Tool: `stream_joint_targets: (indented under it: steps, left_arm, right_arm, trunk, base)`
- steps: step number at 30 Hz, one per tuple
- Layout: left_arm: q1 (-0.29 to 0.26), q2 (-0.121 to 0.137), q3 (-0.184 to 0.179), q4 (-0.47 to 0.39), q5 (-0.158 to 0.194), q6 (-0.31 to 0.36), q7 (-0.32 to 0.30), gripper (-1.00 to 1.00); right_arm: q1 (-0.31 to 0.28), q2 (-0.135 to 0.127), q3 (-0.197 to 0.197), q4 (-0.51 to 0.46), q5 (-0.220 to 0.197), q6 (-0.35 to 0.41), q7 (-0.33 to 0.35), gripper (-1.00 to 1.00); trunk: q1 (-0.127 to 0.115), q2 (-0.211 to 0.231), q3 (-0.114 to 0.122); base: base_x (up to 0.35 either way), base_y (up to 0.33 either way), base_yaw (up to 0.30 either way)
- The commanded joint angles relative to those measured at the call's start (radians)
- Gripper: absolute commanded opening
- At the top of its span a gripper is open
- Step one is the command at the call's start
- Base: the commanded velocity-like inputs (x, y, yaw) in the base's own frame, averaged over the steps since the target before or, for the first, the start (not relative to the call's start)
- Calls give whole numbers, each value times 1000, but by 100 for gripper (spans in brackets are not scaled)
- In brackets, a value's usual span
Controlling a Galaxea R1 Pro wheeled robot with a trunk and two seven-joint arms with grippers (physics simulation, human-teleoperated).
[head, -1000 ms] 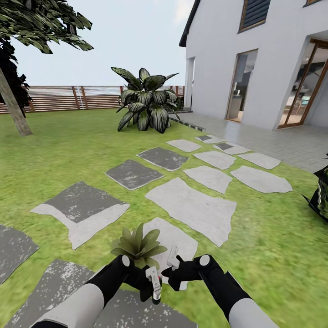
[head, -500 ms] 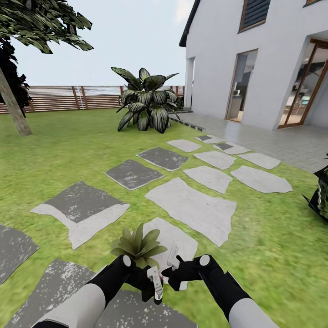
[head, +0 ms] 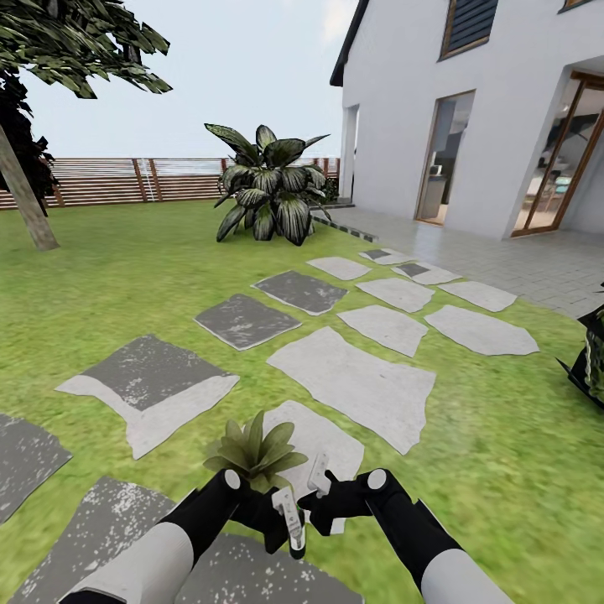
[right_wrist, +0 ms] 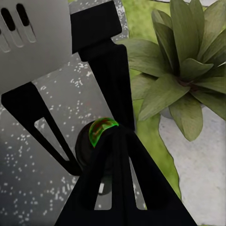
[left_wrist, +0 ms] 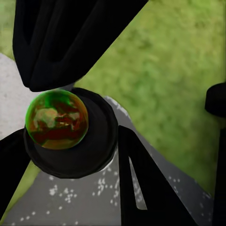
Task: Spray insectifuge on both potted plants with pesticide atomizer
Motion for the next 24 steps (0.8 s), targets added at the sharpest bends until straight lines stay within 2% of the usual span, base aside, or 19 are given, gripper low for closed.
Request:
stream_joint_targets:
  steps: [1,7,14,17,19,24]
  left_arm:
    - [0,0,0,-2,-4,2,-3,-100]
    - [0,0,-1,-2,-3,2,-4,-100]
    - [0,13,-6,2,-12,3,-4,-100]
    - [0,37,-8,7,-15,3,-4,-100]
    - [2,62,-9,10,-16,4,-4,-100]
    - [7,151,-11,13,-18,5,-4,-100]
  right_arm:
    - [0,0,0,-2,2,8,4,-100]
    - [0,0,0,-2,2,8,4,-100]
    - [0,0,0,-3,2,8,4,-100]
    - [0,0,0,-3,3,8,4,-100]
    - [0,0,-1,-4,3,8,4,-100]
    - [0,-1,-2,-4,3,8,4,-100]
  trunk:
    - [0,0,-1]
    - [0,0,-1]
    - [0,0,-1]
    - [0,0,-1]
    - [0,0,-1]
    - [0,0,-1]
  base:
    - [0,0,0]
    - [0,0,0]
    - [0,0,0]
    - [0,0,0]
    - [0,0,0]
    - [0,0,0]
